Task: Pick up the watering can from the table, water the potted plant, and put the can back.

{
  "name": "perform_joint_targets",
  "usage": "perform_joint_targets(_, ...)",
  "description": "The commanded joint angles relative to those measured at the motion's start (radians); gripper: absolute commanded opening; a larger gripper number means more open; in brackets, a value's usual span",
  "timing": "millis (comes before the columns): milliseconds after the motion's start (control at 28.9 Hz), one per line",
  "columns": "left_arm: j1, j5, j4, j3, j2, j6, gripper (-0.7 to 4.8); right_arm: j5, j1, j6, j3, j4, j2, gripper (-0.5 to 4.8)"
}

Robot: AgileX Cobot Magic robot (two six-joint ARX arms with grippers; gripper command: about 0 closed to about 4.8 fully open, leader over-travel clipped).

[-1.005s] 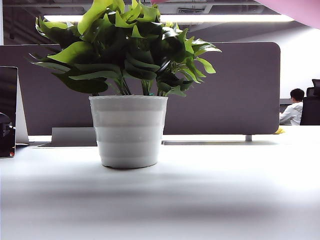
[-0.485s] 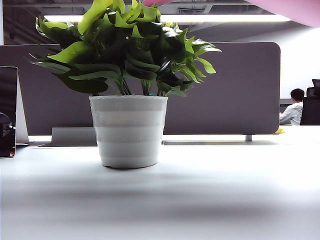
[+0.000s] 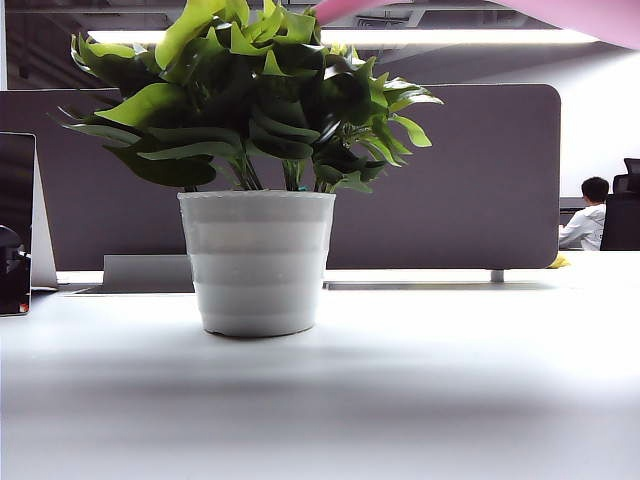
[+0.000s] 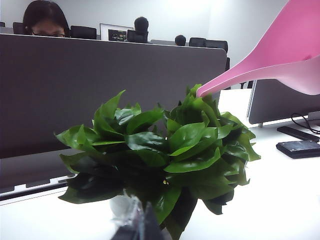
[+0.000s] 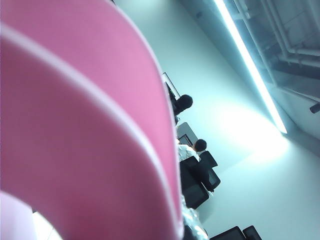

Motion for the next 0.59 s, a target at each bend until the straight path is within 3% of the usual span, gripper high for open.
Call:
perform_joint_targets(35,0.002,0.004,0.008,0.004,0.002,0.001,-0.05,0.005,0.002,0.006,0.013,0.081,-0.008,-0.06)
perform_joint_targets(589,0.002,0.004,0.008,0.004,0.002,0.001,-0.05,0.024,0.002,0.006,0.013,0.085,-0.008,-0.06)
